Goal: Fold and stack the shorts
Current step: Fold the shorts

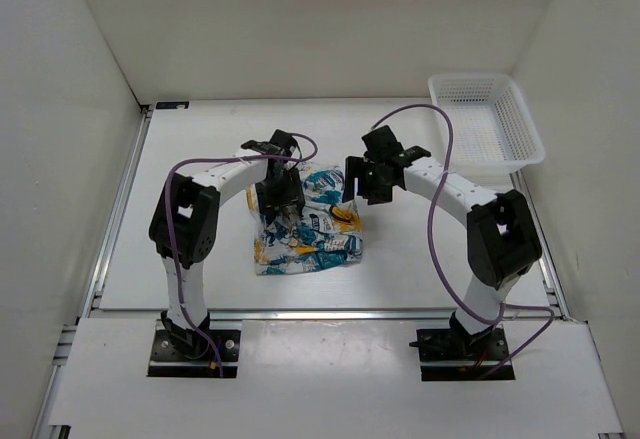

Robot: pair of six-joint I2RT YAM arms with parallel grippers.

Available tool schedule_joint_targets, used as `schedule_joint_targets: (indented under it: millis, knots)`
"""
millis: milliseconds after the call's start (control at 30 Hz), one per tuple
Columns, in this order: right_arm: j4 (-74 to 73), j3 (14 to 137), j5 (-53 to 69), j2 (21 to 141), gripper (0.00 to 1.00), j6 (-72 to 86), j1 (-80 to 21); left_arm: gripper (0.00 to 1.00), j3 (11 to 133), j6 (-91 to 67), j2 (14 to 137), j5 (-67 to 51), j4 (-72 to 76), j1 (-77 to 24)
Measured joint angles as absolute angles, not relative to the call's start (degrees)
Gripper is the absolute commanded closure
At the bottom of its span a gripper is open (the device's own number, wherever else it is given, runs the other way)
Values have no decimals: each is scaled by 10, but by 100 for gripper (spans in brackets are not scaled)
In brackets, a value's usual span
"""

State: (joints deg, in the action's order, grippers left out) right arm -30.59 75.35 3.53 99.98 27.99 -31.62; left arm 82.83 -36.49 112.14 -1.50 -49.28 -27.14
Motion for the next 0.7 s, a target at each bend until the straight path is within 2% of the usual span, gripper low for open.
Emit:
schedule_joint_targets:
  millis: [100,200,267,700]
  knots:
    - [-295,744,54,1020,23,279,-298,34,828,-361,1121,-28,-488,-270]
    - [-284,741,69,1043,26,278,-292,71,828,-360,1121,-35,-480,-270]
    - [-275,740,81,1054,27,277,-293,90,828,-358,1121,-36,-477,-270]
    - [-198,713,158,1096,27,281,-294,90,828,-356,1050,-34,-492,-267]
